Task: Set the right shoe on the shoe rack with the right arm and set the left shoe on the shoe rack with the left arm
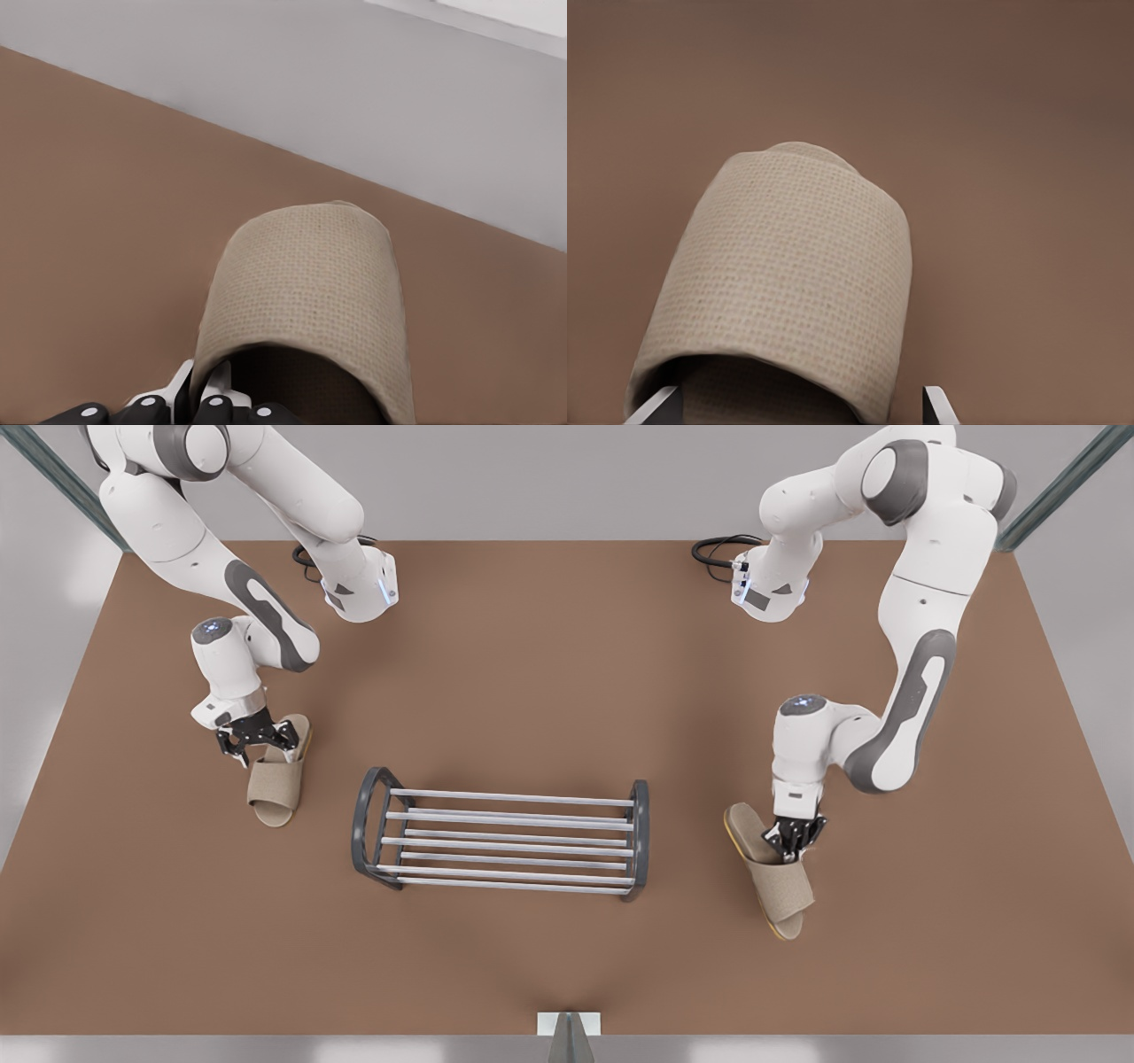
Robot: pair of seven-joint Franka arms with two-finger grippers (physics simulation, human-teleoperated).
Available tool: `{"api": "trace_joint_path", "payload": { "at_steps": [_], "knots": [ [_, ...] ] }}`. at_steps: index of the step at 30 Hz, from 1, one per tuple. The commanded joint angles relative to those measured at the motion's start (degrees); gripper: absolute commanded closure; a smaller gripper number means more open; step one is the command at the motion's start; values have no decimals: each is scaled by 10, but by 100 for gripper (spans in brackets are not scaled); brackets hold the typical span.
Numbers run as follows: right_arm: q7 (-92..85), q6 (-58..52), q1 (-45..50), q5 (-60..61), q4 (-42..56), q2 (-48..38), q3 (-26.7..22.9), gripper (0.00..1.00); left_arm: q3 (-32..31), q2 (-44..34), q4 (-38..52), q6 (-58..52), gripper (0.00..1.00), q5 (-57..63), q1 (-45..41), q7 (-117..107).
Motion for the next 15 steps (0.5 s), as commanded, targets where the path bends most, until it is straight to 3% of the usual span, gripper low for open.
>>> {"api": "trace_joint_path", "payload": {
  "at_steps": [1, 3, 7, 15],
  "knots": [
    [21, 0, 0, 0, 3, 0, 0, 0, -52, -1, 25, -96, 74, -142, -7, 58],
    [20, -1, -2, 0, 8, 4, 0, 0, -121, -4, 71, -195, 74, -240, -1, 105],
    [19, 0, -7, 0, 10, 8, 0, 0, -163, -2, 170, -291, 74, -342, -8, 200],
    [18, -1, -21, 1, 11, 12, -1, 0, -342, -6, 192, -337, 74, -338, -7, 265]
  ]
}}
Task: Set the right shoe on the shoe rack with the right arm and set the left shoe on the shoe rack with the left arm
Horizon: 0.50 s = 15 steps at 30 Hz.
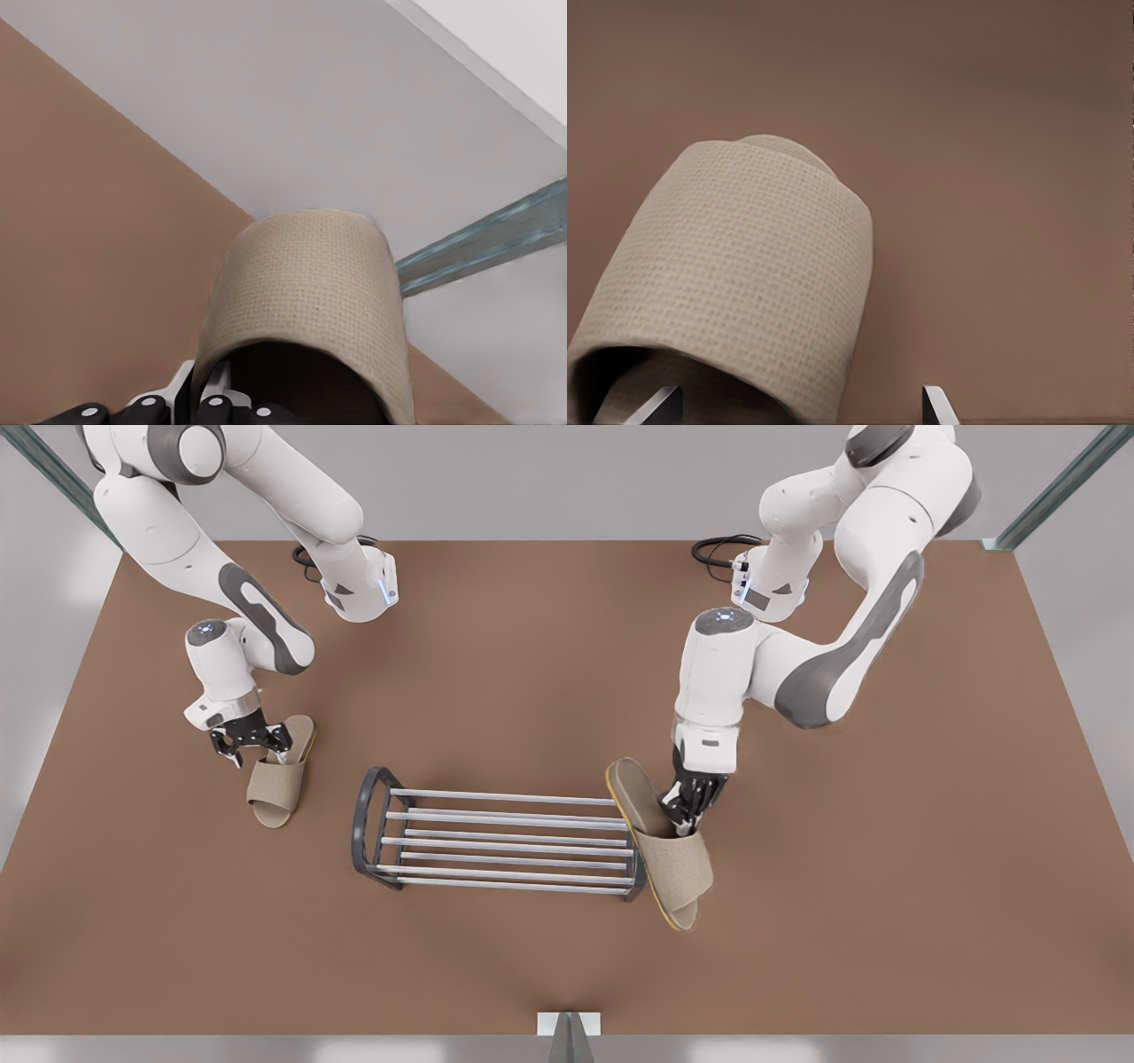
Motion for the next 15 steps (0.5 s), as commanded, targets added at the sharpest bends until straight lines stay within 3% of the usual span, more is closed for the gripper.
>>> {"api": "trace_joint_path", "payload": {
  "at_steps": [1, 4, 8, 10, 15],
  "knots": [
    [3, -1, -6, 0, 0, 0, 0, 0, -23, 1, -1, -46, 74, -6, -17, 152],
    [0, -1, -14, 0, 0, 1, 0, 0, -23, 7, 0, -42, 74, -2, -89, 148],
    [6, -1, -18, 0, 14, 8, 0, 0, -9, 42, -5, -39, 74, 119, -152, 152],
    [9, -1, -28, 0, 24, 17, 0, 0, 33, 46, -4, -39, 73, 150, -188, 160],
    [60, -1, -65, 2, 36, 36, 1, 0, 65, 71, -4, -36, 73, 230, -188, 186]
  ]
}}
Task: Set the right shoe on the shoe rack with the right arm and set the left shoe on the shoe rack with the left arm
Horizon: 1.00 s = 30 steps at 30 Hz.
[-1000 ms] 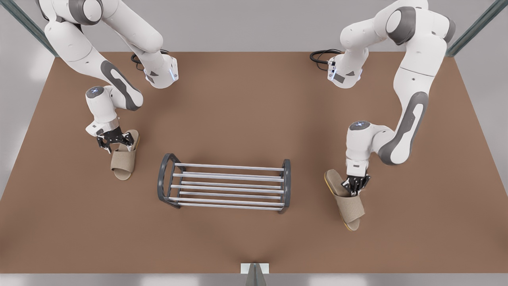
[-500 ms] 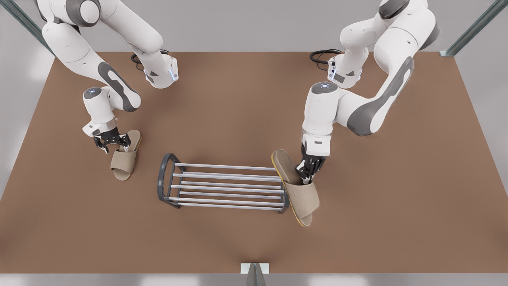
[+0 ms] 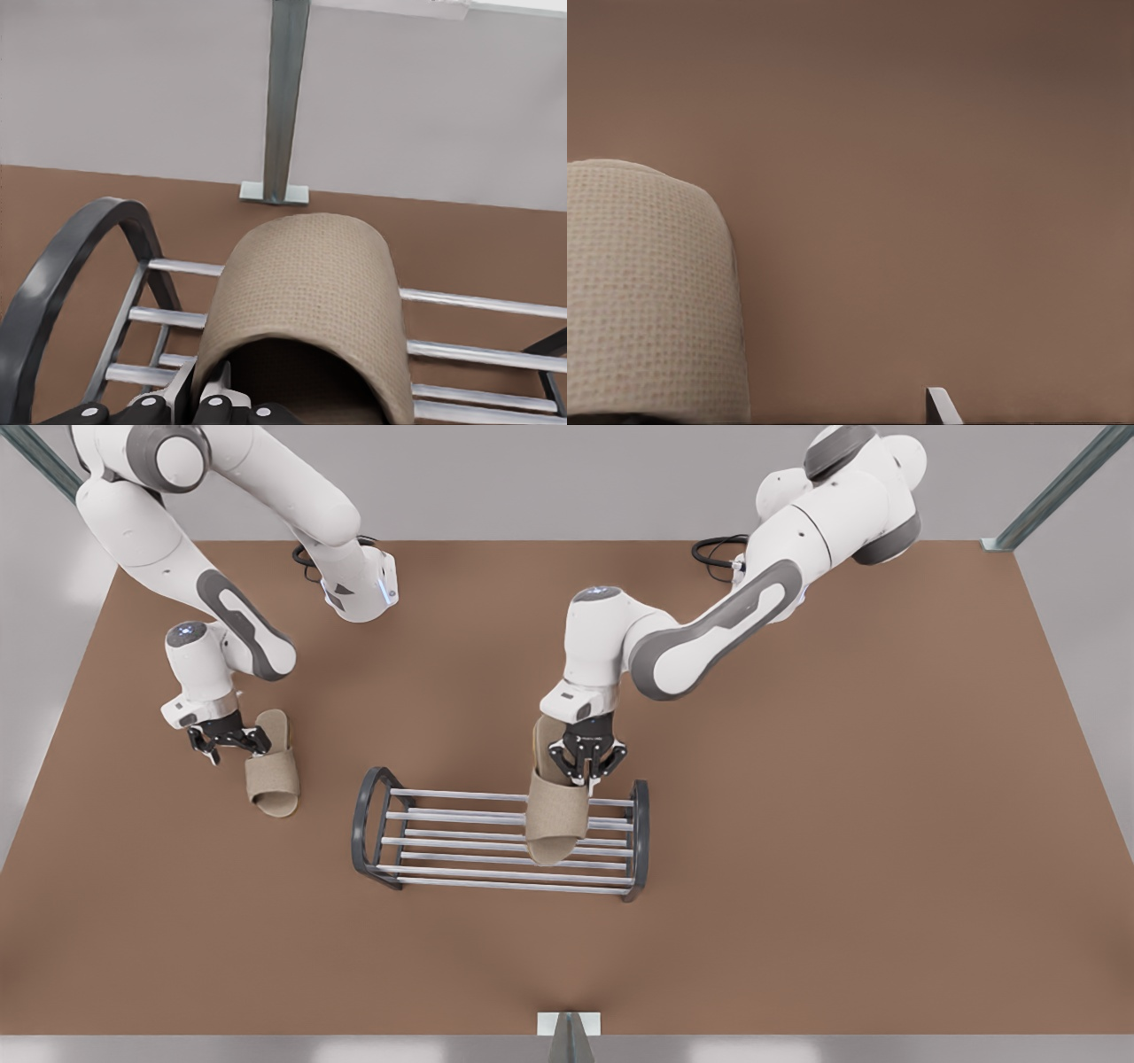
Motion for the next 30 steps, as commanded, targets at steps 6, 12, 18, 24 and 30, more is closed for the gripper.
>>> {"api": "trace_joint_path", "payload": {
  "at_steps": [6, 12, 18, 24, 30],
  "knots": [
    [50, -1, 5, -2, 0, 1, 5, 0, 18, 25, 1, 24, 73, 106, -3, 85],
    [49, 0, 5, -2, -4, 1, 21, 0, 34, 37, 7, 26, 73, 120, -3, 85],
    [48, -2, -17, -2, -10, -18, 27, 0, 35, 47, 10, 25, 67, 129, -9, 70],
    [131, -1, -7, -2, -10, -11, 35, 0, 35, 47, 21, 18, 0, 129, -16, 72],
    [160, -2, -8, -2, -9, -16, 60, 0, 16, 31, 96, -83, 0, 46, -65, 100]
  ]
}}
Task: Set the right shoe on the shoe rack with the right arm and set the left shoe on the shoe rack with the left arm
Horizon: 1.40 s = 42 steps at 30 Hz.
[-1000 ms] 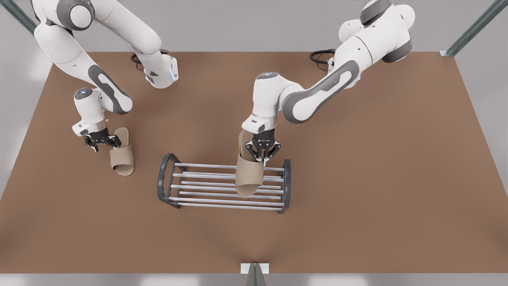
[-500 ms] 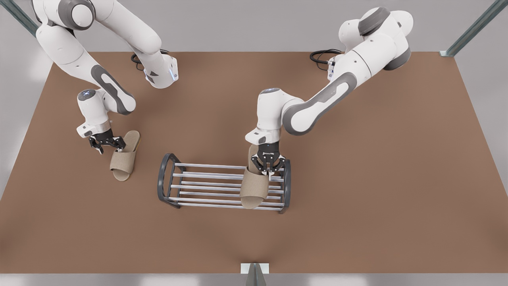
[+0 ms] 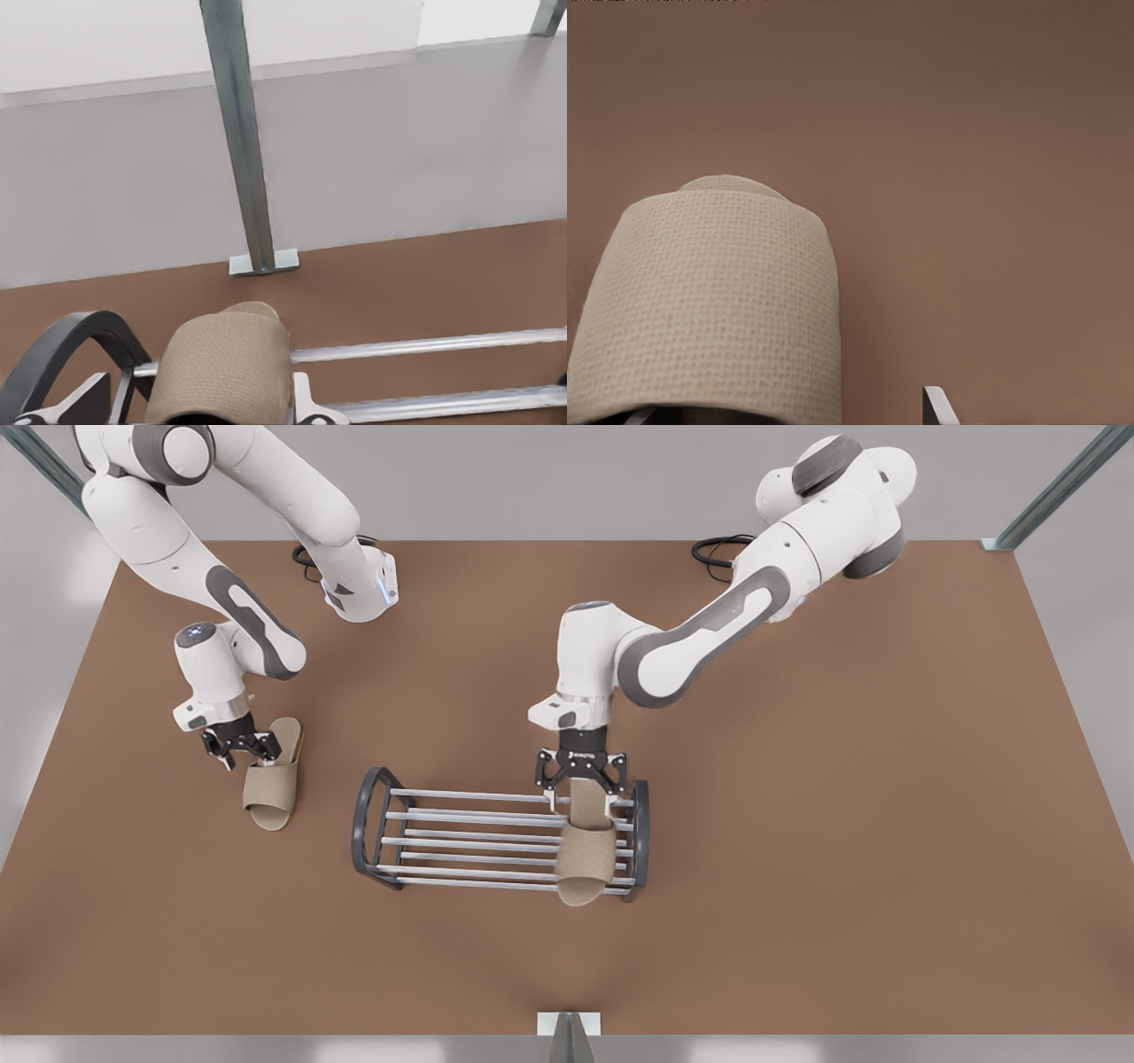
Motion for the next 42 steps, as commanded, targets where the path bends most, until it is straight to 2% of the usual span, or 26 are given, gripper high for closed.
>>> {"api": "trace_joint_path", "payload": {
  "at_steps": [1, 3, 4, 6, 8, 10, 11, 12, 13, 14, 15, 16, 17, 18, 19, 20, 21, 24, 27, 29, 31, 36, 37, 38, 41, 42],
  "knots": [
    [79, -1, 0, 0, 1, 0, 2, 0, -29, -9, 32, -114, 0, -98, -17, 32],
    [79, -1, 1, 1, 4, 5, 2, 0, -86, -19, 137, -255, 0, -189, -10, 77],
    [80, 0, 0, 1, 5, 6, 2, 0, -88, -21, 177, -320, 0, -241, 31, 204],
    [79, 0, 0, 1, 5, 6, 2, 16, -92, -34, 181, -385, 0, -309, 165, 446],
    [79, 0, 0, 1, 7, 6, 2, 16, -93, -39, 181, -423, 0, -317, 261, 558],
    [79, 0, -1, 1, 7, 6, 2, 23, -93, -48, 191, -501, 0, -318, 289, 577],
    [79, 0, -1, 1, 7, 6, 2, 28, -45, -35, 277, -563, 0, -355, 243, 641],
    [78, -1, -2, 1, 7, 6, 2, 30, 178, -34, 396, -631, 0, -495, 107, 689],
    [78, 0, -2, 1, 7, 6, 2, 37, 403, -67, 387, -629, 0, -676, 15, 711],
    [79, -1, -2, 1, 7, 6, 2, 39, 475, -110, 349, -619, 0, -819, 13, 730],
    [79, -1, -2, 1, 7, 6, 2, 44, 442, -216, 180, -508, 0, -851, 52, 740],
    [79, -1, 0, 1, 7, 6, 2, 46, 428, -335, -35, -300, 0, -850, 88, 803],
    [80, 0, 1, 1, 7, 7, 2, 48, 437, -360, -85, -256, 0, -844, 97, 803],
    [80, 0, 1, 1, 7, 7, 2, 54, 485, -352, -81, -283, 0, -845, 64, 806],
    [79, 0, 1, 1, 7, 7, 2, 63, 506, -383, -121, -248, 0, -845, 48, 805],
    [79, 0, 1, 0, 7, 6, 2, 72, 503, -389, -132, -238, 0, -845, 49, 794],
    [79, 0, 0, 1, 7, 4, 2, 79, 501, -381, -104, -252, 0, -845, 50, 761],
    [78, -1, -6, 0, 7, -6, 3, 79, 499, -305, -26, -323, 0, -845, 47, 755],
    [94, -37, -8, 0, 7, -43, 5, 79, 498, -272, 10, -330, 0, -841, 36, 760],
    [142, -134, -8, 0, 33, -94, 38, 79, 497, -248, 30, -331, 0, -831, -15, 754],
    [182, -254, -7, 0, 98, -124, 80, 79, 499, -252, 38, -334, 0, -824, -10, 757],
    [341, -601, 2, 2, 326, -147, 233, 79, 501, -252, 38, -334, 0, -815, -8, 756],
    [348, -674, 25, 3, 396, -129, 240, 79, 502, -252, 38, -334, 0, -815, -7, 755],
    [359, -809, 64, 0, 522, -91, 239, 79, 502, -252, 38, -334, 0, -815, -7, 755],
    [397, -1117, 177, -45, 810, -26, 232, 79, 502, -253, 38, -334, 0, -815, -6, 754],
    [398, -1177, 212, -48, 883, -11, 222, 79, 502, -253, 38, -334, 0, -815, -7, 753]
  ]
}}
